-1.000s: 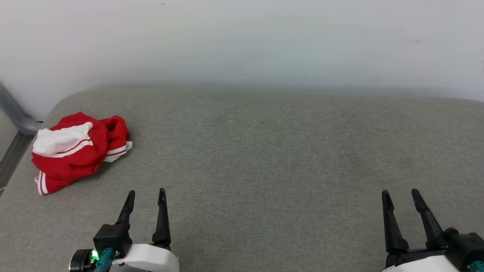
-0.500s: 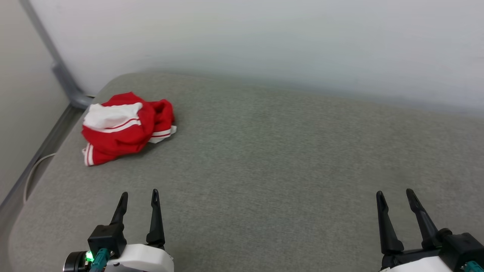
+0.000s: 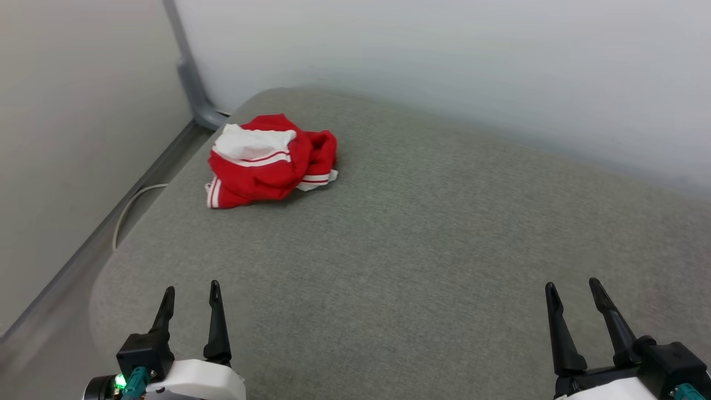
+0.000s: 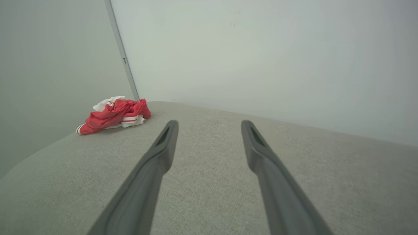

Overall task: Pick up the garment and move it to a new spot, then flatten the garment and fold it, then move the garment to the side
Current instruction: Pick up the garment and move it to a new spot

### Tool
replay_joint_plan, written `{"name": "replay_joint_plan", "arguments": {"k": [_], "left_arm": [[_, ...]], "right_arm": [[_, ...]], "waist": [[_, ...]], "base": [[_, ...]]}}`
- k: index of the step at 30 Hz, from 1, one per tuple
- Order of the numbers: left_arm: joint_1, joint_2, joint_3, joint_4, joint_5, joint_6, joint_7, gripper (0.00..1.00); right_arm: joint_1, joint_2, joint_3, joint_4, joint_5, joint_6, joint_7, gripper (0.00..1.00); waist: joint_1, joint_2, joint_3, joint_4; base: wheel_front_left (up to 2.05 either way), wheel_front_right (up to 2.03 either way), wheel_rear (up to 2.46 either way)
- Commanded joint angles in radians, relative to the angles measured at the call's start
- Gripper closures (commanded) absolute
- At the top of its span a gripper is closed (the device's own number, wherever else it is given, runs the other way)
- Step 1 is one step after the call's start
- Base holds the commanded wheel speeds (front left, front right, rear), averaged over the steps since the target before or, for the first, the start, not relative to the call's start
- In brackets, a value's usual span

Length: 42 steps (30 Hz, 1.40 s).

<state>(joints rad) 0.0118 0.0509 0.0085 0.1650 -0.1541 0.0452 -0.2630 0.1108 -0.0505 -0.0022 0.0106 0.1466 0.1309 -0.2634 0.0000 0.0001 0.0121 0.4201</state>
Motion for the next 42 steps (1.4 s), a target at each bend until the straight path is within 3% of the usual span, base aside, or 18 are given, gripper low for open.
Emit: {"name": "replay_joint_plan", "arguments": {"k": [1,12,18,22,33,42], "left_arm": [[0.006,-0.001,0.005,0.000,-0.004,0.002,-0.003,0.00],[0.017,-0.001,0.027,0.005,-0.003,-0.007,-0.003,0.00],[-0.005,-0.001,0.059,0.015,-0.005,-0.013,-0.003,0.00],[-0.064,0.004,0.094,0.029,0.008,-0.044,-0.003,0.00],[-0.416,0.097,0.199,0.135,-0.020,-0.140,-0.003,0.00],[-0.702,0.217,0.143,0.266,-0.051,-0.172,-0.003,0.00]], "right_arm": [[0.001,0.001,0.002,0.001,-0.005,0.000,-0.002,0.00],[0.002,0.001,0.011,0.007,-0.005,0.000,-0.002,0.00],[-0.007,0.001,0.020,0.008,-0.014,0.000,-0.002,0.00],[-0.016,0.001,0.021,-0.001,-0.031,0.000,-0.002,0.00],[-0.081,0.001,0.016,-0.053,-0.110,0.000,-0.002,0.00],[-0.135,-0.002,0.018,-0.099,-0.155,0.000,-0.002,0.00]], "waist": [[0.0000,-0.0001,0.000,0.039],[0.0000,-0.0001,-0.001,0.085],[0.0000,-0.0001,0.004,0.068],[0.0000,-0.0001,0.025,0.045],[0.0000,-0.0001,0.165,-0.039],[0.0000,-0.0001,0.272,-0.099]], "base": [[0.00,0.00,0.00],[0.00,0.00,0.00],[0.00,0.00,0.00],[0.00,0.00,0.00],[0.00,0.00,0.00],[0.00,0.00,0.00]]}}
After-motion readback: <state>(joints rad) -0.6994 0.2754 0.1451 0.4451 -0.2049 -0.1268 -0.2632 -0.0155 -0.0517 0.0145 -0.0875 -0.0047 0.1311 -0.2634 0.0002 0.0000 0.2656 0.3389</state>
